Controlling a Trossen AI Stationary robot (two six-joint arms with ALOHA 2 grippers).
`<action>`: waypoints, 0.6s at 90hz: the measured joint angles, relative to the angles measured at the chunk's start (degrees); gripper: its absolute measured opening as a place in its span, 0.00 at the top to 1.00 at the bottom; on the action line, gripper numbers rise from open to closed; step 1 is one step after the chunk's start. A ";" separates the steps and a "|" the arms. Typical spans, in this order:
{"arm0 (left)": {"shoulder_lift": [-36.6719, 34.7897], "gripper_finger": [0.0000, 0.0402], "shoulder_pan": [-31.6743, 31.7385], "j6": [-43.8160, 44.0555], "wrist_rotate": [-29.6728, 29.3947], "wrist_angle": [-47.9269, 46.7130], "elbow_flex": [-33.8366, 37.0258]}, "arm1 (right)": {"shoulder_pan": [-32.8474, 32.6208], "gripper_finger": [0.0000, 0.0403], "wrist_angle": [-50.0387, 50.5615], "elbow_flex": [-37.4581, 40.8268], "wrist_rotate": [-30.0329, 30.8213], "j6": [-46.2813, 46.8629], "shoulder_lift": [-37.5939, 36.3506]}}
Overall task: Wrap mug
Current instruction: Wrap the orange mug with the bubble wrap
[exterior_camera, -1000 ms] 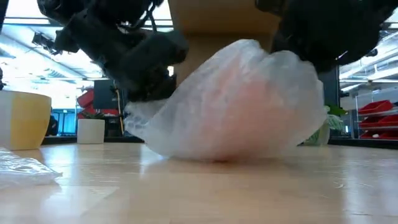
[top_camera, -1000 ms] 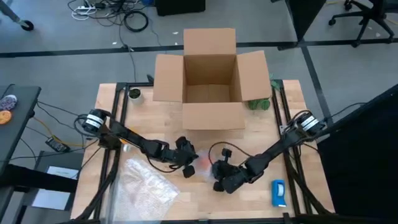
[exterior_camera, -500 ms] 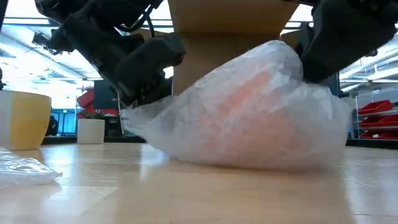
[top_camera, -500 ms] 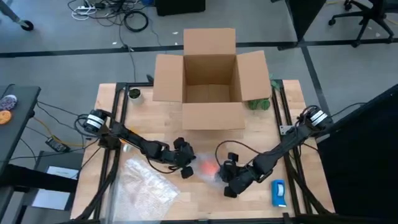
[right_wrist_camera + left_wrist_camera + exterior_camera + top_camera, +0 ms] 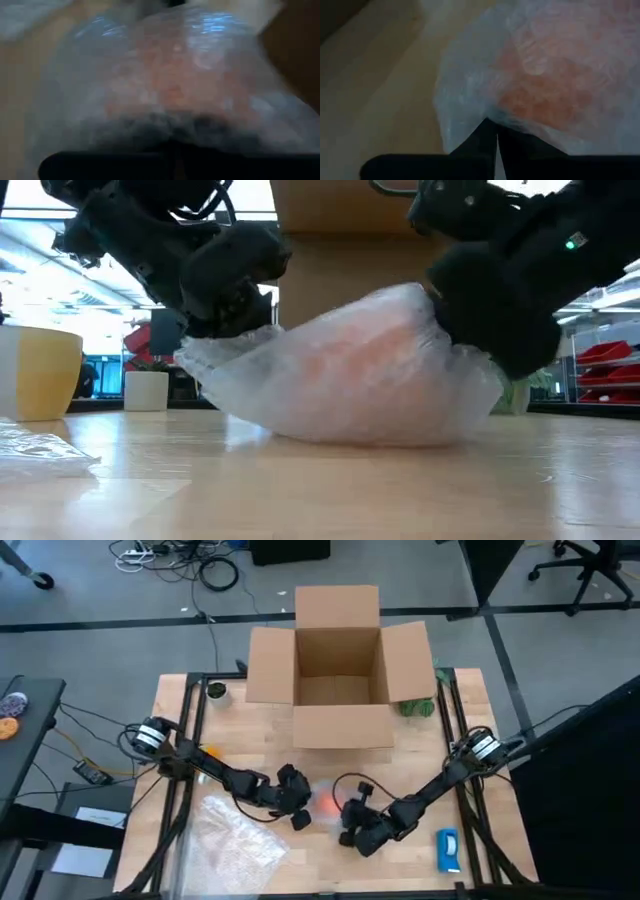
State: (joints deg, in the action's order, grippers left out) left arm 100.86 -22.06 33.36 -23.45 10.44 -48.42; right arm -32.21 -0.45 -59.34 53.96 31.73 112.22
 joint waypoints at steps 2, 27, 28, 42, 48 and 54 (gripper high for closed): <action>0.00 1.00 0.00 0.00 -0.01 0.07 0.01 | 0.37 1.00 -0.37 0.01 -0.32 -0.05 0.00; 0.20 1.00 0.31 -1.26 -0.65 -1.97 0.25 | 4.70 1.00 -2.57 0.01 -8.91 -3.92 -0.50; 0.20 1.00 0.31 -1.24 -0.60 -2.24 0.18 | 4.71 1.00 -2.35 0.01 -9.19 -3.98 -0.71; -0.15 1.00 0.29 -1.27 0.35 -5.28 -0.31 | 4.53 0.94 2.50 -0.01 -13.93 -3.46 -4.93; -0.14 1.00 0.26 -1.87 0.82 -4.73 -0.45 | 4.00 0.89 5.11 0.01 -14.04 -2.03 -6.99; -0.15 1.00 0.36 -2.77 0.91 -4.53 -0.45 | 3.42 0.85 7.63 0.01 -14.75 -0.68 -9.19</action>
State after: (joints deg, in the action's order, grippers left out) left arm 100.71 -21.71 30.59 -22.54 5.91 -48.86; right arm -28.78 7.18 -59.33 39.21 31.04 103.04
